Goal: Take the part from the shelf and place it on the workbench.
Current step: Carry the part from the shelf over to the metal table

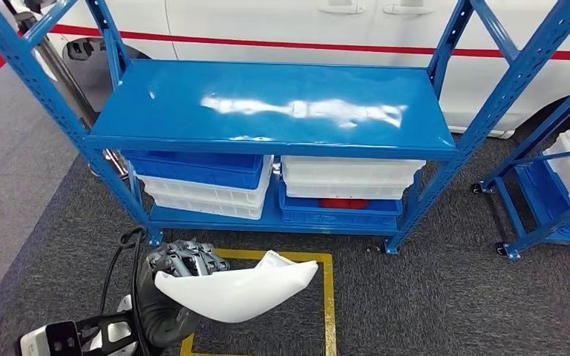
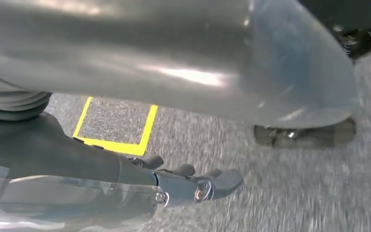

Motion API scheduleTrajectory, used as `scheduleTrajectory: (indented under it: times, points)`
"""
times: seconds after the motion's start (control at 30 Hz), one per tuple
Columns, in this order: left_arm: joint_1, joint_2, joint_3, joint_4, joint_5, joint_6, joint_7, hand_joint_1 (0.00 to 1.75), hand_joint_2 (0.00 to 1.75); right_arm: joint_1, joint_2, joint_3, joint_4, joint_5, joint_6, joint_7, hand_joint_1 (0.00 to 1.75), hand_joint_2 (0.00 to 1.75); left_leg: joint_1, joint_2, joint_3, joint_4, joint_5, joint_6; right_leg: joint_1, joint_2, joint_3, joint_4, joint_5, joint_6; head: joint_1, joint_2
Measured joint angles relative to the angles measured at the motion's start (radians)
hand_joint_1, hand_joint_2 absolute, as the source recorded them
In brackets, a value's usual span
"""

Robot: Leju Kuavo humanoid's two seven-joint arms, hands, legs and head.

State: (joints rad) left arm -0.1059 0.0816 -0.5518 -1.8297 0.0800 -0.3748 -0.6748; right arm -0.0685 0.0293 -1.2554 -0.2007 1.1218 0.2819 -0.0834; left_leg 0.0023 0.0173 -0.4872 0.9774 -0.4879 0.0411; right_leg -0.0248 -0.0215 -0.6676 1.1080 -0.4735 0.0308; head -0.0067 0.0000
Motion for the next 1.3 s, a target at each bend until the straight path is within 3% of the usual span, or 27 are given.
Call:
scheduleTrajectory:
  times: [0.07, 0.1, 0.13, 0.2, 0.27, 0.33, 0.4, 0.47, 0.57, 0.63, 0.67, 0.7, 0.73, 0.8, 0.83, 0.93, 1.0, 1.07, 1.13, 1.17, 1.2, 1.23, 1.3]
  points:
    - [-0.006, 0.003, -0.009, 0.006, 0.0, -0.006, 0.005, 1.75, 1.75, 0.0, -0.001, 0.0, 0.0, 0.003, -0.004, 0.003, 0.0, 0.0, -0.005, -0.014, -0.017, 0.002, 0.014, 0.008, 0.002, 0.014, -0.049, 0.132, -0.076, 0.0, 0.002, 0.0]
    - [-0.008, 0.004, -0.013, 0.01, 0.0, -0.007, 0.01, 1.75, 1.75, 0.001, -0.002, 0.0, 0.0, 0.003, -0.006, 0.005, 0.0, 0.0, -0.008, -0.022, -0.026, 0.005, 0.02, 0.009, 0.003, 0.016, -0.06, 0.172, -0.09, -0.001, 0.002, 0.0]
    - [-0.011, 0.006, -0.017, 0.014, 0.001, -0.008, 0.017, 1.75, 1.75, 0.001, -0.003, 0.0, 0.0, 0.004, -0.009, 0.007, 0.0, 0.0, -0.01, -0.032, -0.034, 0.007, 0.024, 0.009, 0.004, 0.018, -0.054, 0.177, -0.086, -0.004, 0.002, 0.0]
    - [-0.018, 0.01, -0.022, 0.02, 0.0, -0.006, 0.031, 1.75, 1.75, 0.002, -0.005, 0.0, 0.0, 0.005, -0.012, 0.011, 0.0, 0.0, -0.012, -0.052, -0.044, 0.015, 0.028, 0.007, 0.007, 0.031, 0.014, 0.08, -0.035, -0.014, 0.003, 0.0]
    - [-0.028, 0.013, -0.024, 0.026, -0.004, -0.004, 0.04, 1.75, 1.75, 0.003, -0.011, 0.0, 0.0, 0.006, -0.013, 0.011, 0.0, 0.0, -0.013, -0.068, -0.053, 0.023, 0.03, 0.001, 0.009, 0.067, 0.087, -0.045, 0.002, -0.028, 0.002, 0.0]
    - [-0.036, 0.015, -0.025, 0.031, -0.011, 0.0, 0.046, 1.75, 1.75, 0.003, -0.014, 0.0, -0.001, 0.008, -0.014, 0.011, 0.0, 0.0, -0.011, -0.082, -0.062, 0.028, 0.034, -0.008, 0.012, 0.083, 0.11, -0.093, 0.006, -0.033, 0.002, 0.0]
    - [-0.04, 0.017, -0.029, 0.034, -0.021, 0.006, 0.052, 1.75, 1.75, 0.002, -0.014, 0.0, -0.001, 0.009, -0.015, 0.008, 0.0, 0.0, -0.009, -0.095, -0.068, 0.03, 0.038, -0.019, 0.01, 0.065, 0.11, -0.1, 0.011, -0.036, 0.004, 0.0]
    - [-0.046, 0.019, -0.033, 0.037, -0.028, 0.01, 0.056, 1.75, 1.75, 0.001, -0.013, 0.0, -0.001, 0.009, -0.016, 0.007, 0.0, 0.0, -0.01, -0.078, -0.084, 0.057, 0.016, -0.031, 0.004, 0.044, 0.111, -0.109, 0.018, -0.043, 0.001, 0.0]
    - [-0.055, 0.022, -0.039, 0.043, -0.032, 0.016, 0.059, 1.75, 1.75, 0.004, -0.013, 0.0, -0.001, 0.01, -0.016, 0.006, 0.0, 0.0, 0.0, -0.037, -0.158, 0.221, -0.075, -0.049, 0.003, 0.01, 0.108, -0.113, 0.022, -0.05, -0.008, 0.0]
    - [-0.055, 0.023, -0.041, 0.047, -0.037, 0.021, 0.061, 1.75, 1.75, 0.005, -0.013, 0.0, -0.001, 0.01, -0.017, 0.005, 0.0, 0.0, 0.009, -0.029, -0.192, 0.301, -0.097, -0.06, 0.003, -0.013, 0.104, -0.11, 0.022, -0.05, -0.008, 0.0]
    - [-0.055, 0.024, -0.041, 0.049, -0.039, 0.025, 0.062, 1.75, 1.75, 0.005, -0.013, 0.0, -0.001, 0.011, -0.018, 0.005, 0.0, 0.0, 0.013, -0.025, -0.184, 0.292, -0.083, -0.064, 0.002, -0.024, 0.102, -0.107, 0.022, -0.049, -0.008, 0.0]
    - [-0.056, 0.025, -0.042, 0.051, -0.04, 0.029, 0.064, 1.75, 1.75, 0.005, -0.013, 0.0, -0.001, 0.011, -0.019, 0.004, 0.0, 0.0, 0.017, -0.018, -0.157, 0.246, -0.053, -0.067, 0.001, -0.034, 0.1, -0.103, 0.021, -0.047, -0.008, 0.0]
    - [-0.058, 0.025, -0.043, 0.052, -0.041, 0.032, 0.066, 1.75, 1.75, 0.004, -0.013, 0.0, -0.001, 0.011, -0.02, 0.002, 0.0, 0.0, 0.019, -0.004, -0.119, 0.176, -0.022, -0.068, 0.0, -0.044, 0.099, -0.099, 0.02, -0.045, -0.009, 0.0]
    - [-0.064, 0.025, -0.047, 0.054, -0.039, 0.037, 0.072, 1.75, 1.75, 0.003, -0.012, 0.0, -0.001, 0.012, -0.022, -0.002, 0.0, 0.0, 0.014, 0.023, -0.062, 0.063, 0.012, -0.06, 0.001, -0.061, 0.098, -0.093, 0.017, -0.034, -0.008, 0.0]
    - [-0.068, 0.025, -0.049, 0.055, -0.038, 0.039, 0.074, 1.75, 1.75, 0.002, -0.012, 0.0, -0.001, 0.013, -0.023, -0.004, 0.0, 0.0, 0.01, 0.029, -0.053, 0.039, 0.014, -0.054, 0.003, -0.067, 0.098, -0.092, 0.017, -0.027, -0.008, 0.0]
    - [-0.074, 0.026, -0.055, 0.058, -0.046, 0.047, 0.081, 1.75, 1.75, -0.002, -0.012, 0.001, -0.001, 0.02, -0.023, -0.009, 0.0, 0.0, 0.006, 0.008, -0.059, 0.031, 0.022, -0.032, 0.001, -0.082, 0.101, -0.094, 0.021, -0.007, -0.007, 0.0]
    - [-0.08, 0.028, -0.064, 0.06, -0.052, 0.05, 0.082, 1.75, 1.75, -0.003, -0.012, 0.002, 0.0, 0.025, -0.02, -0.013, 0.0, 0.0, 0.01, -0.007, -0.059, 0.02, 0.037, -0.016, -0.002, -0.046, 0.087, -0.062, -0.01, 0.001, -0.005, 0.0]
    - [-0.085, 0.029, -0.072, 0.064, -0.053, 0.051, 0.082, 1.75, 1.75, -0.001, -0.013, 0.002, 0.0, 0.029, -0.018, -0.015, 0.0, 0.0, 0.009, -0.021, -0.065, 0.016, 0.048, -0.005, -0.004, 0.004, 0.038, 0.049, -0.082, 0.003, 0.0, 0.0]
    - [-0.086, 0.03, -0.078, 0.07, -0.053, 0.051, 0.082, 1.75, 1.75, 0.002, -0.014, 0.002, 0.0, 0.029, -0.018, -0.016, 0.0, 0.0, 0.007, -0.041, -0.074, 0.019, 0.052, -0.002, -0.003, 0.018, -0.015, 0.167, -0.13, 0.003, 0.002, 0.0]
    - [-0.086, 0.031, -0.08, 0.072, -0.053, 0.05, 0.082, 1.75, 1.75, 0.003, -0.014, 0.002, 0.0, 0.03, -0.018, -0.016, 0.0, 0.0, 0.006, -0.052, -0.077, 0.021, 0.054, -0.003, -0.003, 0.02, -0.021, 0.182, -0.126, 0.003, 0.002, 0.0]
    - [-0.087, 0.032, -0.082, 0.075, -0.053, 0.049, 0.081, 1.75, 1.75, 0.003, -0.015, 0.003, 0.0, 0.031, -0.018, -0.018, 0.0, 0.0, 0.006, -0.064, -0.079, 0.023, 0.055, -0.005, -0.004, 0.021, -0.008, 0.16, -0.103, 0.003, 0.002, 0.0]
    - [-0.088, 0.033, -0.085, 0.078, -0.052, 0.048, 0.08, 1.75, 1.75, 0.004, -0.016, 0.003, 0.0, 0.032, -0.018, -0.022, 0.0, 0.0, 0.006, -0.076, -0.08, 0.026, 0.055, -0.007, -0.005, 0.027, 0.021, 0.105, -0.069, 0.002, 0.003, 0.0]
    - [-0.091, 0.035, -0.09, 0.081, -0.048, 0.042, 0.073, 1.75, 1.75, 0.003, -0.019, 0.006, 0.0, 0.035, -0.017, -0.031, 0.0, 0.0, 0.006, -0.097, -0.088, 0.039, 0.052, -0.016, -0.01, 0.07, 0.084, -0.021, -0.021, 0.0, 0.003, 0.0]
